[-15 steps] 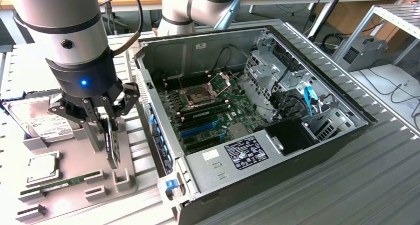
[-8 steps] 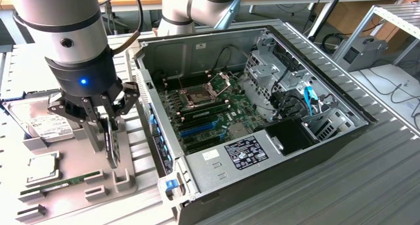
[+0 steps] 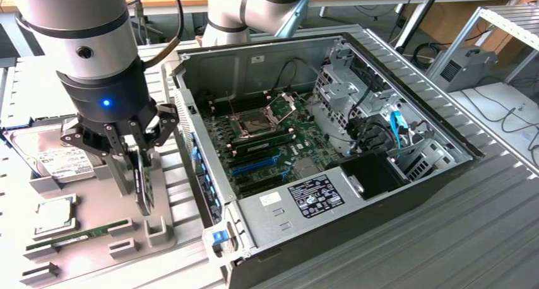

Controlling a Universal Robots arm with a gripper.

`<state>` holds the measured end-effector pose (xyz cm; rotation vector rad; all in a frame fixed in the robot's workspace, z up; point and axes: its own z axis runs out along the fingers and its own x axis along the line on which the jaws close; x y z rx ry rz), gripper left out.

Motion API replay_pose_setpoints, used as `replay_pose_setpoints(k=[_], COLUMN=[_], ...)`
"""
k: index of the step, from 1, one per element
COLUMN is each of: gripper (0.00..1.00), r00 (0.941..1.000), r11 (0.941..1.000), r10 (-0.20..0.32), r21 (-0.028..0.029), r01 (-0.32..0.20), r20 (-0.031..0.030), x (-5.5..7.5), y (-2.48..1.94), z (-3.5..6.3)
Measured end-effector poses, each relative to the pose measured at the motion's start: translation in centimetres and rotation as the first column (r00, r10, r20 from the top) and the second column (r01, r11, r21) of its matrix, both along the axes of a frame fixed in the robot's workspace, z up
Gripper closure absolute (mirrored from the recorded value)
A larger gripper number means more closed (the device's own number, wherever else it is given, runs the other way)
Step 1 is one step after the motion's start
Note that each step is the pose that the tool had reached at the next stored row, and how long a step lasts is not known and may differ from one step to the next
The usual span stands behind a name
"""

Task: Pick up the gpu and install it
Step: 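Pick up the gpu and move the gpu toward the slot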

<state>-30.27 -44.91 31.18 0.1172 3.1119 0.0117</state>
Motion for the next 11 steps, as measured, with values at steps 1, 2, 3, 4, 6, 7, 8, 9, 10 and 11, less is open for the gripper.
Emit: replay_pose_setpoints(k=[1, 2, 3, 4, 6, 7, 8, 9, 10, 11], gripper=[0.74, 0.74, 0.74, 0.74, 0.74, 0.74, 0.74, 0.74, 0.74, 0.74], r00=[1.0, 1.0, 1.0, 1.0, 1.0, 1.0, 1.0, 1.0, 1.0, 1.0], r11=[1.0, 1.0, 1.0, 1.0, 1.0, 1.0, 1.0, 1.0, 1.0, 1.0], r10=[0.0, 0.0, 0.0, 0.0, 0.0, 0.0, 0.0, 0.0, 0.0, 0.0], r21=[0.0, 0.0, 0.0, 0.0, 0.0, 0.0001, 0.0001, 0.0, 0.0, 0.0001], r01=[0.0, 0.0, 0.0, 0.0, 0.0, 0.0, 0.0, 0.0, 0.0, 0.0], r20=[0.0, 0.0001, 0.0001, 0.0001, 0.0001, 0.0002, 0.0001, 0.0001, 0.0, 0.0001], x=[0.0, 0.0, 0.0, 0.0, 0.0, 0.0, 0.0, 0.0, 0.0, 0.0], y=[0.0, 0.0, 0.0, 0.0, 0.0, 0.0, 0.0, 0.0, 0.0, 0.0], z=[0.03, 0.06, 0.1, 0.14, 0.23, 0.25, 0.27, 0.3, 0.34, 0.36])
